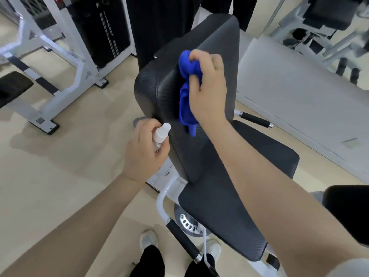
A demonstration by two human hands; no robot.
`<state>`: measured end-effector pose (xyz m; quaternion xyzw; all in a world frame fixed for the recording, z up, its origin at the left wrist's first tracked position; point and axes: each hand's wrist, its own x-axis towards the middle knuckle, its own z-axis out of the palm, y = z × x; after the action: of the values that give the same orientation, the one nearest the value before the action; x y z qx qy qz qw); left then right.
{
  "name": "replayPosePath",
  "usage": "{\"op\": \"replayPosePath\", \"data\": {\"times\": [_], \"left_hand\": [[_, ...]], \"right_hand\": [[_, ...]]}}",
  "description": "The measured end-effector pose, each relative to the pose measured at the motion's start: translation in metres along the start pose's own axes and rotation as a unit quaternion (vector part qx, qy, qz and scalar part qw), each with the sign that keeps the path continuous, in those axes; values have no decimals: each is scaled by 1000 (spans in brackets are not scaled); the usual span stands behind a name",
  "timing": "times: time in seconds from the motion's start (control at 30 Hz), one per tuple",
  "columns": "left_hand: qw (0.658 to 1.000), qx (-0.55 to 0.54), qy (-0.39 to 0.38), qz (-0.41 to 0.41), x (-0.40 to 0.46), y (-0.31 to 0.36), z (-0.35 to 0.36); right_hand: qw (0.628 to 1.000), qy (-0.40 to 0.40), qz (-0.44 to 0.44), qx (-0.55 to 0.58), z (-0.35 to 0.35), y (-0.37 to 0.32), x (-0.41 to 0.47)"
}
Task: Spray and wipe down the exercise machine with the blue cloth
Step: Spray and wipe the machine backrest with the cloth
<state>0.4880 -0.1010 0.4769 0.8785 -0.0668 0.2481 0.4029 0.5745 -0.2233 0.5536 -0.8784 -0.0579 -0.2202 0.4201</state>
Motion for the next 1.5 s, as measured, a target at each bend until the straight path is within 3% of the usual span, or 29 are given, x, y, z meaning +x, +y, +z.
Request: {"op": "replayPosePath", "data": {"times": [0.07, 0.13, 0.2, 0.37, 0.47, 0.57, 0.63, 0.8, 0.9, 0.97, 1.03, 1.13, 1.23, 1.37, 1.43, 1.5], "left_hand": [[1000, 2, -2, -3, 2, -2, 0], [1000, 3, -13, -4, 0, 0, -1], [1000, 1, -18, -13, -5, 4, -4], [999, 19, -4, -30, -13, 2, -2], [998, -20, -25, -50, -27, -4, 13], [994, -37, -43, -95, -40, -11, 26], [990, -39, -51, -124, -43, -12, 28], [986, -34, -60, -151, -51, -10, 31], [984, -42, -49, -167, -53, -10, 34], [982, -47, -60, -175, -56, -12, 39], [977, -48, -87, -187, -63, -14, 43], [975, -40, -99, -193, -69, -21, 50], [979, -30, -94, -179, -71, -22, 54], [970, -39, -120, -206, -75, -24, 56], [965, -60, -132, -218, -77, -24, 58], [967, -66, -130, -208, -78, -26, 59]], "right_hand": [[993, -50, -108, 19, 7, -5, -38], [982, -105, -155, 19, 6, -3, -57], [986, -108, -121, 29, 1, 9, -44], [997, 6, 60, 46, 0, 32, 1], [998, 17, 9, 54, 14, 36, -39], [994, -91, -34, 41, 21, 51, -105], [992, -113, -22, 46, 21, 60, -111], [996, -6, 30, 81, 14, 65, -48], [997, 4, 31, 64, 19, 86, -56], [993, -42, 111, 21, 22, 124, -87], [961, -116, 248, -39, 23, 159, -123], [921, -83, 379, -21, 34, 164, -132], [953, -9, 294, 71, 35, 126, -103], [986, 9, 140, 91, 27, 95, -85], [987, 8, 144, 75, 29, 112, -96], [973, -10, 222, 59, 33, 134, -109]]}}
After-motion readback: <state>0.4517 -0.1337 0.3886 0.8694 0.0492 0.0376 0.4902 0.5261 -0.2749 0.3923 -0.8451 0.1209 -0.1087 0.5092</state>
